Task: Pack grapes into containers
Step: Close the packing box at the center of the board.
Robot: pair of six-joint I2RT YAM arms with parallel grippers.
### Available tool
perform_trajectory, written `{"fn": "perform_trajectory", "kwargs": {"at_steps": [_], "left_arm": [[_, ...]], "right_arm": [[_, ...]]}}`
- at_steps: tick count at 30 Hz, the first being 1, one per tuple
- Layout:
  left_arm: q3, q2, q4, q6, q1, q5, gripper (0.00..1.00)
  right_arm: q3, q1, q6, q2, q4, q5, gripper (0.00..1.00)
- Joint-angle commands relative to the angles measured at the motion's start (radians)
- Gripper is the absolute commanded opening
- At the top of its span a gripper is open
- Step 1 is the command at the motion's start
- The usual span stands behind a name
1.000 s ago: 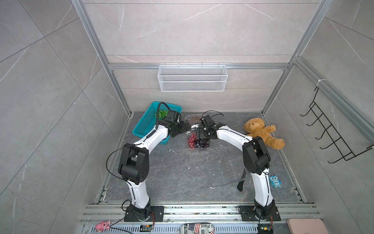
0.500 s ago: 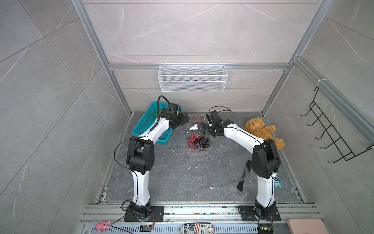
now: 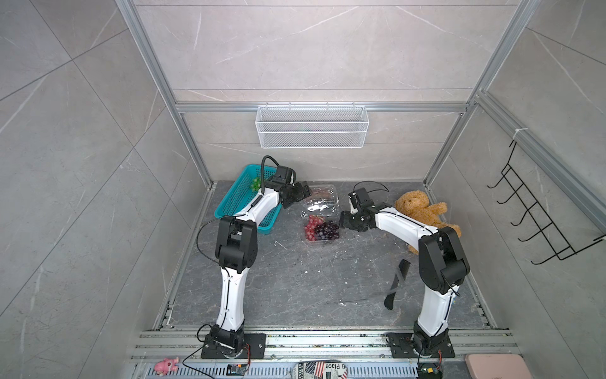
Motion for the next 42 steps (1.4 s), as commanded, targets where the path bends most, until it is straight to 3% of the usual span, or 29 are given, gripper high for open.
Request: {"fn": "perform_trajectory", "kwargs": {"at_steps": [1, 11, 18, 25, 37, 42], "left_arm": [[0.046, 0.017, 0.028, 0.011, 0.001, 0.054, 0.99], [0.036, 0.026, 0.094, 0.009, 0.002, 0.099, 0.99], [0.035, 0.031, 0.131, 0.014, 0.001, 0.13, 0.99], [0.026, 0.019, 0.158, 0.02, 0.002, 0.158, 0.99], [-0.009, -0.025, 0.153, 0.068, 0.002, 0.176, 0.99], [-0.035, -0.05, 0.15, 0.107, 0.003, 0.18, 0.99]], "right_arm": [[-0.003, -0.008, -0.005, 0.017, 0.051, -0.052, 0.56], [0.074, -0.013, -0.039, 0.117, 0.033, -0.088, 0.39], [0.139, -0.013, -0.059, 0.17, 0.014, -0.087, 0.22], [0.204, -0.013, -0.101, 0.209, -0.009, -0.089, 0.16], [0.268, -0.012, -0.179, 0.244, -0.009, -0.116, 0.14], [0.31, -0.013, -0.205, 0.26, -0.038, -0.106, 0.2]]}}
